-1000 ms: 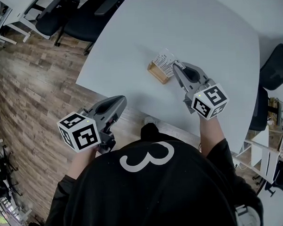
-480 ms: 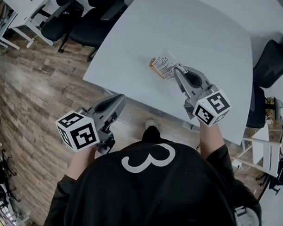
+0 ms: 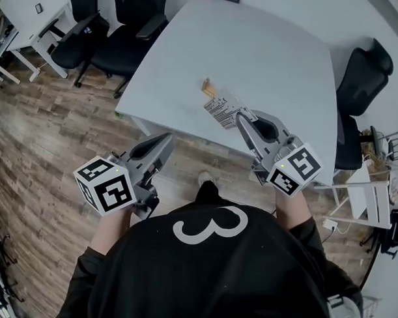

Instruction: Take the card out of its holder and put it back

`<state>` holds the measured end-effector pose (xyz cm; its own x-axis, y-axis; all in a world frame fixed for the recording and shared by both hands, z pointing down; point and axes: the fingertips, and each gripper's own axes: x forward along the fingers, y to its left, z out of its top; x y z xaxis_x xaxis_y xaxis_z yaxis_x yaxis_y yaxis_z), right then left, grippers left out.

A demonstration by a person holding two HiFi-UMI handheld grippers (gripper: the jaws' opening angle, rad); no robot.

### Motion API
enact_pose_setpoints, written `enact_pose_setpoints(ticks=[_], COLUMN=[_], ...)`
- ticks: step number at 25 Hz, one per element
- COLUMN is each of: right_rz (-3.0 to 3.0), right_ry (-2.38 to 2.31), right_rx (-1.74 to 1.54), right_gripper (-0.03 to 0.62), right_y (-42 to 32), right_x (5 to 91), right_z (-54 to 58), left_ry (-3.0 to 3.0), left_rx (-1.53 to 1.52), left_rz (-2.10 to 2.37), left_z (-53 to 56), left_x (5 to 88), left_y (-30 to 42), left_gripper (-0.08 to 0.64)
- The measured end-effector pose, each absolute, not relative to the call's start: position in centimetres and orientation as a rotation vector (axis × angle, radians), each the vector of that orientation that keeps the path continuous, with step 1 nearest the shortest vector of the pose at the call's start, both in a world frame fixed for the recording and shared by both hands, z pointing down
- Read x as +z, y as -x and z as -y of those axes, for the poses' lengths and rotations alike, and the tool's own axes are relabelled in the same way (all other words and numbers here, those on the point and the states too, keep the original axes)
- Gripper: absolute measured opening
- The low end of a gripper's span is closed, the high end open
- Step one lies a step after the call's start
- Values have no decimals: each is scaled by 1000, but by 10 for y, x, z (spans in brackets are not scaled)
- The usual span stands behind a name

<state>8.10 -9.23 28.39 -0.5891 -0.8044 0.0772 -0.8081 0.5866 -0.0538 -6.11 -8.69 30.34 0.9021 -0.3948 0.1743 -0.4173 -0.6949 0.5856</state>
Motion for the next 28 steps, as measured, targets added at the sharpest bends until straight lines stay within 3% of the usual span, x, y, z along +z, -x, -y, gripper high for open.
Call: enact_pose_setpoints(ticks=[28], right_rz=[2748], right_ry=[-1488], right_rx=[350], right_gripper=[21], right_y=[-61], right_x=[295], right_z=[-23], left_ry=[-2545], left_rx=[51], left_rz=[325], left_z=[8], left_x=[298], left_y=[50], left_gripper=[11])
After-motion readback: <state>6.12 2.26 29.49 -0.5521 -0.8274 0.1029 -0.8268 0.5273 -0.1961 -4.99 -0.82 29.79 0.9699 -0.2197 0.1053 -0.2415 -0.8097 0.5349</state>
